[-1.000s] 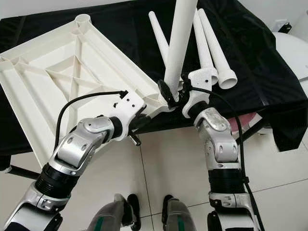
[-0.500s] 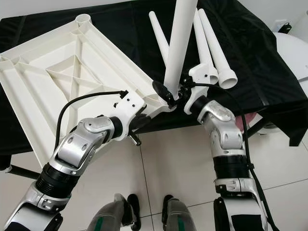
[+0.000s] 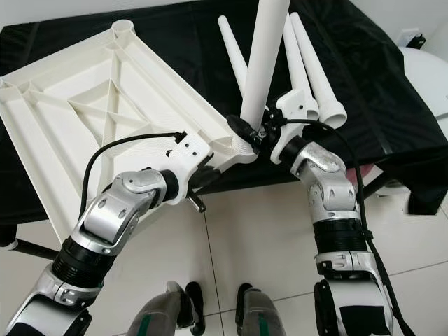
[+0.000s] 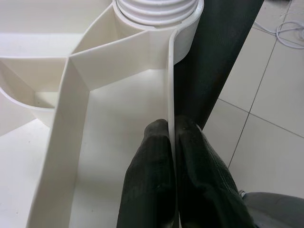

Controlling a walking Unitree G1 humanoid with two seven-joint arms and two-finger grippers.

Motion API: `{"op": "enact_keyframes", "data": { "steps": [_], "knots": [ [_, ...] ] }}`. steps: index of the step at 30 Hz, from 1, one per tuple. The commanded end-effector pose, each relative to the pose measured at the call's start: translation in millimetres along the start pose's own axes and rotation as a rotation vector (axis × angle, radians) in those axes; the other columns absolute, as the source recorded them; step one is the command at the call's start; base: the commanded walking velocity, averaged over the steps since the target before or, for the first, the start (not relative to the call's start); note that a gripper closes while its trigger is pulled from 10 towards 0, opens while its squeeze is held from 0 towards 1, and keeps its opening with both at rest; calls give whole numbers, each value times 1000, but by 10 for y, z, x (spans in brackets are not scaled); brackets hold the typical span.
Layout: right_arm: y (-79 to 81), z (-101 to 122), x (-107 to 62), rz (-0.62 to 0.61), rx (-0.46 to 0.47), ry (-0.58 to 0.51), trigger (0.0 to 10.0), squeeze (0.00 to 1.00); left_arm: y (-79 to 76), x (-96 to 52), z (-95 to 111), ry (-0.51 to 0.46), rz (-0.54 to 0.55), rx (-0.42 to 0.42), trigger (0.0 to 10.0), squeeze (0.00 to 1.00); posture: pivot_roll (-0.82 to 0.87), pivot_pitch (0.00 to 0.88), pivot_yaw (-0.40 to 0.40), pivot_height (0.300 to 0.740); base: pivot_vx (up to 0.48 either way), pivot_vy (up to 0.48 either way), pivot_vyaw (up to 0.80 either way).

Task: Building children table

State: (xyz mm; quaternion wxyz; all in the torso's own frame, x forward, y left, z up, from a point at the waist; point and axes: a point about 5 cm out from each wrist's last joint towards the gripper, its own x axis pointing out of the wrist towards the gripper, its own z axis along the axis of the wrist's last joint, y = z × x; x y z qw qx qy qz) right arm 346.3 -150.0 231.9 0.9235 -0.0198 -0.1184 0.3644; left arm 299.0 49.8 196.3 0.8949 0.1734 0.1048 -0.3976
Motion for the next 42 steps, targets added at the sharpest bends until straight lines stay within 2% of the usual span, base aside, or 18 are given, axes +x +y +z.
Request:
{"op": "enact_keyframes", "data": {
  "steps": [1,5,6,7,9,10,24,27,31,32,35,40,42],
  "knots": [
    [22,-18,-3,18,35,-25,0,0,52,-11,-36,18,55,-9,10000,0,-95,200,44,740,0,0,0],
    [12,-23,-10,4,34,-25,0,0,52,-11,-37,18,54,-8,10000,0,-95,200,44,740,0,0,0],
    [14,-24,-14,-1,35,-26,2039,0,53,-11,-36,18,54,-8,10000,0,-95,200,44,740,0,0,0],
    [22,-28,-17,-9,36,-27,8667,0,53,-11,-38,18,54,-8,10000,0,-101,200,45,740,0,0,0],
    [22,-28,-17,-9,36,-27,8667,0,53,-11,-38,18,54,-8,10000,0,-101,200,45,740,0,0,0],
    [31,-28,-21,-22,42,-31,10000,0,52,-12,-38,18,54,-8,10000,0,-100,198,44,740,0,0,0],
    [152,83,-5,-154,47,-108,10000,0,34,-6,-43,16,53,-8,10000,0,-103,188,37,740,0,0,0],
    [219,118,-11,-203,49,-132,10000,0,28,-5,-51,17,52,-8,10000,0,-104,183,35,740,0,0,0],
    [239,124,-12,-212,51,-136,10000,0,26,-5,-52,17,52,-8,10000,0,-104,183,35,740,0,0,0],
    [316,153,-10,-255,38,-154,10000,0,24,-5,-56,18,50,-6,10000,0,-106,176,36,740,0,0,0],
    [375,172,-1,-303,23,-156,10000,0,21,-6,-60,18,49,-4,10000,0,-108,173,36,740,0,0,0],
    [411,184,8,-350,13,-152,10000,0,19,-7,-63,19,48,-3,10000,0,-107,171,34,740,0,0,0],
    [451,189,24,-426,-20,-132,10000,0,18,-8,-66,19,48,-4,10000,0,-106,171,34,740,0,0,0]
  ]
}}
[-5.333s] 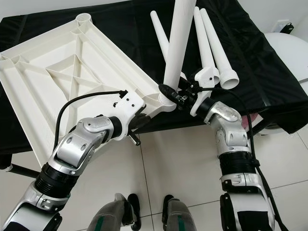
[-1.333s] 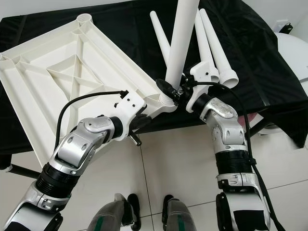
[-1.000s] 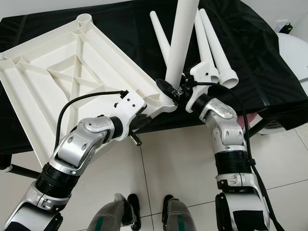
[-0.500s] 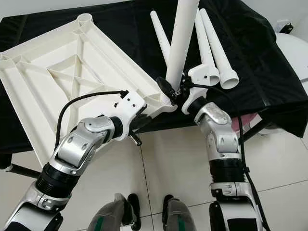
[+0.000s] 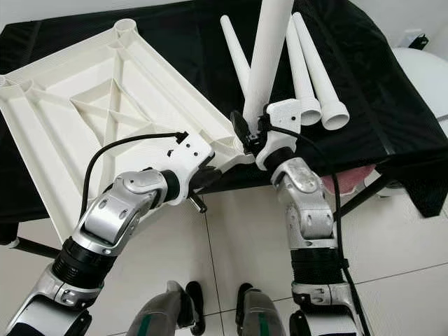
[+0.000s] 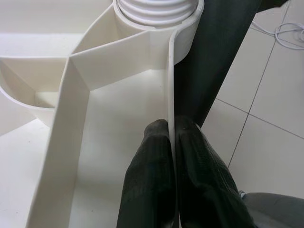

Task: Building children table

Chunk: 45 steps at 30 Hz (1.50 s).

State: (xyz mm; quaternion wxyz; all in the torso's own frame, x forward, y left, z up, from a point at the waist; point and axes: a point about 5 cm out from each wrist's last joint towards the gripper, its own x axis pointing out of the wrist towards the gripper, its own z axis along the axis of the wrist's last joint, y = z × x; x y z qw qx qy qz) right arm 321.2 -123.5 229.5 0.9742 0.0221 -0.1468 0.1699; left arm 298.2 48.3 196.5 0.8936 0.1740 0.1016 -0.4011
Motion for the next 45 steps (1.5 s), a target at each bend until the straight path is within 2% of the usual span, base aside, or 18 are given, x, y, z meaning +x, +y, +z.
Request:
{"op": "enact_keyframes", "data": {
  "steps": [1,5,8,15,16,17,18,19,27,34,39,40,41,42,45],
  "knots": [
    [94,164,-1,-15,-19,-73,10000,0,32,-12,-74,26,54,-8,10000,0,-106,171,34,740,0,0,0],
    [89,149,-16,-159,-76,-50,10000,0,31,-12,-77,26,52,-9,10000,0,-106,171,34,740,0,0,0],
    [77,141,-23,-218,-89,-39,10000,0,29,-11,-73,26,53,-9,10000,0,-105,174,30,740,0,0,0],
    [147,135,-34,-291,-71,-34,10000,0,34,-15,-73,25,61,-13,10000,0,-100,177,27,740,0,0,0],
    [173,137,-35,-285,-64,-34,10000,180,36,-16,-75,25,61,-14,10000,0,-100,177,27,740,0,0,0],
    [173,137,-35,-285,-64,-34,10000,180,36,-16,-75,25,61,-14,10000,0,-100,177,27,740,0,0,0],
    [186,138,-37,-284,-62,-33,10000,839,39,-17,-75,26,61,-13,10000,0,-101,183,30,740,0,0,0],
    [192,133,-41,-273,-49,-31,10000,1000,40,-18,-74,26,61,-13,10000,0,-101,183,30,740,0,0,0],
    [147,140,-55,-275,-65,-21,10000,1000,62,-24,-74,29,64,-12,10000,0,-101,194,36,740,0,0,0],
    [139,126,-58,-213,-46,-6,10000,1000,79,-25,-72,29,73,-10,10000,0,-101,195,36,740,0,0,0],
    [80,146,-68,-175,-65,-6,10000,1000,103,-29,-71,31,81,5,10000,0,-106,200,38,740,0,0,0],
    [61,154,-68,-169,-73,-5,10000,380,109,-30,-73,31,83,2,10000,0,-106,200,38,740,0,0,0],
    [61,154,-68,-169,-73,-5,10000,380,109,-30,-73,31,83,2,10000,0,-106,200,38,740,0,0,0],
    [53,163,-67,-164,-70,-8,10000,0,114,-31,-74,32,83,2,10000,20,-107,203,41,740,0,0,0],
    [48,170,-68,-161,-72,-11,10000,0,116,-31,-74,32,83,3,10000,43,-107,203,41,740,0,0,0]
  ]
}}
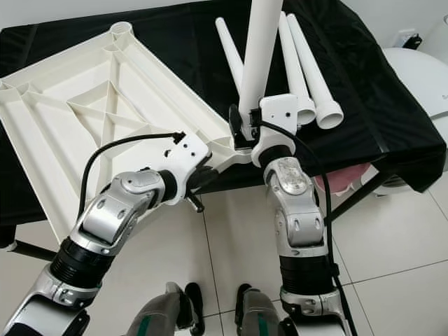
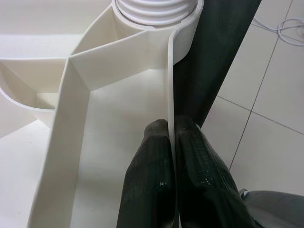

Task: Building children table

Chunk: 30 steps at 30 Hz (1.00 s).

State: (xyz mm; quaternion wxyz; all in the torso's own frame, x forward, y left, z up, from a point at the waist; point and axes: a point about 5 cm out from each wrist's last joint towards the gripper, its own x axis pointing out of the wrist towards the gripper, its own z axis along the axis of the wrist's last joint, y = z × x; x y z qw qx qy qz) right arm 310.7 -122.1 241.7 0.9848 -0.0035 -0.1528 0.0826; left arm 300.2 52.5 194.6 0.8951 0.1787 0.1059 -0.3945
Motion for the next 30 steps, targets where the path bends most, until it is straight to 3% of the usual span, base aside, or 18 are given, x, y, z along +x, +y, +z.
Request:
{"op": "enact_keyframes", "data": {
  "steps": [1,5,6,7,18,19,23,30],
  "knots": [
    [-11,37,-19,10,17,-14,10000,0,82,-21,-40,19,70,1,10000,8,-107,203,41,740,0,0,0],
    [-39,55,-32,11,28,-23,10000,0,85,-22,-39,19,68,8,10000,51,-106,203,43,740,0,0,0],
    [-53,61,-38,10,33,-25,10000,0,87,-23,-38,18,66,10,10000,776,-106,203,43,740,0,0,0],
    [-67,60,-45,12,40,-23,10000,0,90,-29,-32,8,62,-2,10000,1000,-107,201,46,740,0,0,0],
    [-175,111,-86,39,44,-50,10000,0,89,-31,-28,10,55,12,10000,1000,-110,195,46,740,0,0,0],
    [-175,126,-93,56,74,-57,10000,0,81,-30,-32,13,51,22,10000,0,-111,193,48,740,0,0,0],
    [-173,201,-115,105,152,-93,10000,0,74,-31,-45,18,49,25,10000,0,-114,190,51,740,0,0,0],
    [-321,347,-156,148,303,-176,10000,0,104,-60,24,-16,22,28,10000,0,-117,188,63,740,0,0,0]
  ]
}}
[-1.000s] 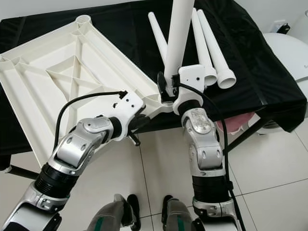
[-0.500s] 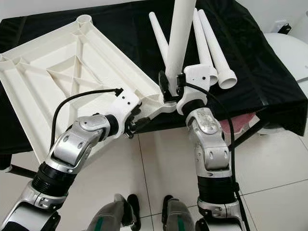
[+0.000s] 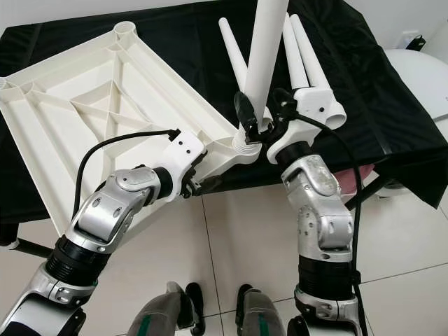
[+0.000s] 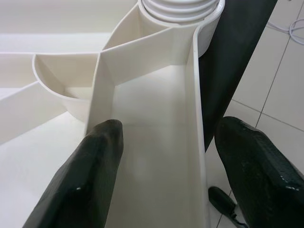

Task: Building children table

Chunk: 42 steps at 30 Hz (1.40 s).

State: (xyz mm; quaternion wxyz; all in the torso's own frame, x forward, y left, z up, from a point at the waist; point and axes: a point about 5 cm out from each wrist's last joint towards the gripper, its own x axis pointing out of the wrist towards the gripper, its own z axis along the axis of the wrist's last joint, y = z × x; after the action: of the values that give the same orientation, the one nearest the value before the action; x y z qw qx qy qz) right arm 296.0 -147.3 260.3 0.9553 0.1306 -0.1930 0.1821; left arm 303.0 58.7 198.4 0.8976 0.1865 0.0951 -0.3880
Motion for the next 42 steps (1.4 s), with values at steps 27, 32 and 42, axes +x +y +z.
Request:
{"op": "enact_keyframes", "data": {
  "steps": [27,32,42],
  "knots": [
    [-116,182,-59,20,-24,-47,10000,0,-39,-74,-25,9,-86,53,0,0,-111,214,69,740,0,0,0],
    [-137,210,-63,15,-35,-52,10000,0,-91,-64,-65,33,-107,71,10000,0,-114,217,71,740,0,0,0],
    [-150,231,-63,15,-39,-54,10000,0,-85,-59,-89,54,-99,93,10000,0,-116,218,69,740,0,0,0]
  ]
}}
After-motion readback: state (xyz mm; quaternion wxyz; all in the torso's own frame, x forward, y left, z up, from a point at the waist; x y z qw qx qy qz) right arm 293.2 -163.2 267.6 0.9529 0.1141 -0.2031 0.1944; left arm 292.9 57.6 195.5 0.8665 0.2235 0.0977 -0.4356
